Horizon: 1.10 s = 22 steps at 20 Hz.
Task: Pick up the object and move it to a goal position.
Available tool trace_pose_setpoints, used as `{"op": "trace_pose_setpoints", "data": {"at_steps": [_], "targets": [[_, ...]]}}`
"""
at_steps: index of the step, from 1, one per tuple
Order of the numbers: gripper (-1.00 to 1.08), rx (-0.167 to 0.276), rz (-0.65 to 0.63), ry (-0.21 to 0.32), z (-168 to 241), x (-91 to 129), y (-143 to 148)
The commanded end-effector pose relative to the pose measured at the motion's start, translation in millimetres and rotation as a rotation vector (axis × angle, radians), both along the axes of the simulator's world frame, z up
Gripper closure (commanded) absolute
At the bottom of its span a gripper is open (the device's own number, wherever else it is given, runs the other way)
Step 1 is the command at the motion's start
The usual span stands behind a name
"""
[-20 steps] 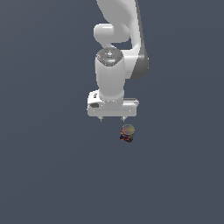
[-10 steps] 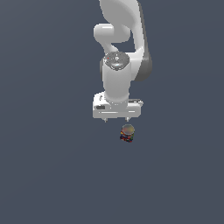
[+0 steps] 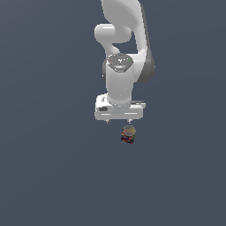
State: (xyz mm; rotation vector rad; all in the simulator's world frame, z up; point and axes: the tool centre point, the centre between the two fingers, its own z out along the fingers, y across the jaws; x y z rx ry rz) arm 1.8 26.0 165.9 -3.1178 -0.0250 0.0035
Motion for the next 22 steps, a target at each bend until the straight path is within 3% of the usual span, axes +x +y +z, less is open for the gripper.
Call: {"op": "trace_pose_setpoints", "data": {"at_steps": [1, 22], "targets": [[-0.92, -0.001, -0.015, 0.001, -3, 0, 4], [-0.92, -0.022, -0.289, 0.002, -53, 1, 55]]}}
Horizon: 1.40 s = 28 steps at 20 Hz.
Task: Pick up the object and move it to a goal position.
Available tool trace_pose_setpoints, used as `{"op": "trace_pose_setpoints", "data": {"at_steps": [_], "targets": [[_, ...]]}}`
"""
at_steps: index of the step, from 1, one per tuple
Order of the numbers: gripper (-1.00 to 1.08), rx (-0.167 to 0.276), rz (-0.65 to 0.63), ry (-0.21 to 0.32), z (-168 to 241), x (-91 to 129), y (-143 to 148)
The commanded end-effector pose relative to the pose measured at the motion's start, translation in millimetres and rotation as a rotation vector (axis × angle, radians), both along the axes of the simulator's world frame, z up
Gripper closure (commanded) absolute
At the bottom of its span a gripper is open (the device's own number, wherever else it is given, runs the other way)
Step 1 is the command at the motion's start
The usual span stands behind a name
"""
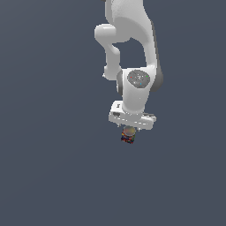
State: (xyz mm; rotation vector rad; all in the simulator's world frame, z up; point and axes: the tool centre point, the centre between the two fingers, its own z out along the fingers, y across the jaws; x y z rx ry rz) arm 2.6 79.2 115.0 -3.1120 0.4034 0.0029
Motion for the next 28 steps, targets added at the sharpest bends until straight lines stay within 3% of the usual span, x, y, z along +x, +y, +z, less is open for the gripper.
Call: {"op": "trace_pose_setpoints", "data": {"at_steps": [1, 11, 25, 26, 28], "targets": [[-0.92, -0.002, -0.022, -0.001, -4, 0, 4], [-0.92, -0.003, -0.036, -0.001, -10, -1, 7], [-0.92, -0.004, -0.040, -0.001, -57, -1, 7], [1.08, -0.004, -0.040, -0.001, -57, -1, 7], [1.08, -0.004, -0.040, -0.001, -57, -1, 7]]}}
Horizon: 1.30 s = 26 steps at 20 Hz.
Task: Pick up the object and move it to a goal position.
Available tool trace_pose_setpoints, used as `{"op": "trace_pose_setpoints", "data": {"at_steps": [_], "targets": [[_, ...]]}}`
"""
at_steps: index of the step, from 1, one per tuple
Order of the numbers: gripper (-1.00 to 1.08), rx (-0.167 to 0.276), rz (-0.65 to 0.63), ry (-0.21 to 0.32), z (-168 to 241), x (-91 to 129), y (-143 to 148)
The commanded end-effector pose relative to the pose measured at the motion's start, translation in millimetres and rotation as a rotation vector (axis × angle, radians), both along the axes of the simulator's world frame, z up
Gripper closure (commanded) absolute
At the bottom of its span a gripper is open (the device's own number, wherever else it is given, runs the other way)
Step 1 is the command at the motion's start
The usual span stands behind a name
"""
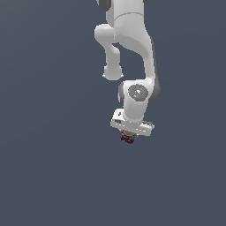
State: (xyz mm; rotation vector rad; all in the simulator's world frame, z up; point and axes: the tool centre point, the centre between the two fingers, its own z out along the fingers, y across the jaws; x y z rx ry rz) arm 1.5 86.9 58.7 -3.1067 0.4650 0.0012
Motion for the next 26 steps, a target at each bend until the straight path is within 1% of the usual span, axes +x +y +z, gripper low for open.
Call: {"op": "trace_pose_setpoints", "data": {"at_steps": [1, 9, 14, 20, 26], "targets": [[1.08, 0.000, -0.001, -0.001, -1, 1, -1], [1.08, 0.000, 0.000, 0.000, 0, 0, 0], [1.08, 0.000, 0.000, 0.000, 9, 6, -3], [1.08, 0.000, 0.000, 0.000, 34, 22, -14], [1.08, 0.000, 0.000, 0.000, 72, 48, -30]]}}
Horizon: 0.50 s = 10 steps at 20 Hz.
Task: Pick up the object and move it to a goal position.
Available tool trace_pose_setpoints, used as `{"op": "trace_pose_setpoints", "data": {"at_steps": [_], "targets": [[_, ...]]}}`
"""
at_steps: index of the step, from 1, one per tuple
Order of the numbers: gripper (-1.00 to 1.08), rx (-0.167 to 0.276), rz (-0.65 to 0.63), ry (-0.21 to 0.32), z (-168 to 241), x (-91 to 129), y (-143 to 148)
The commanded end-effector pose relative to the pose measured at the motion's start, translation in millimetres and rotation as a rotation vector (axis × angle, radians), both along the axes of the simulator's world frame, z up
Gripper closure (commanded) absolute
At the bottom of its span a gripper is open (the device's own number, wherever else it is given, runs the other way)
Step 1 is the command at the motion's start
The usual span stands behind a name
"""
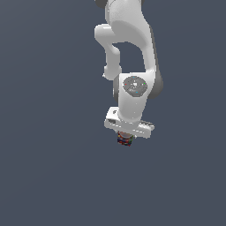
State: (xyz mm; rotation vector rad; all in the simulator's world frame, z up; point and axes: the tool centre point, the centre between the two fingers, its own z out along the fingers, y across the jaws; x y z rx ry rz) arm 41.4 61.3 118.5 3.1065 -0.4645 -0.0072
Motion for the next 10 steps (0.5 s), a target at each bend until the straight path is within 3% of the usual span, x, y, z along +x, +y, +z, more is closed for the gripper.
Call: {"op": "trace_pose_setpoints", "data": {"at_steps": [1, 10], "targets": [[1.08, 0.000, 0.000, -0.004, 20, 13, -7], [1.08, 0.000, -0.001, -0.004, 70, 48, -28]]}}
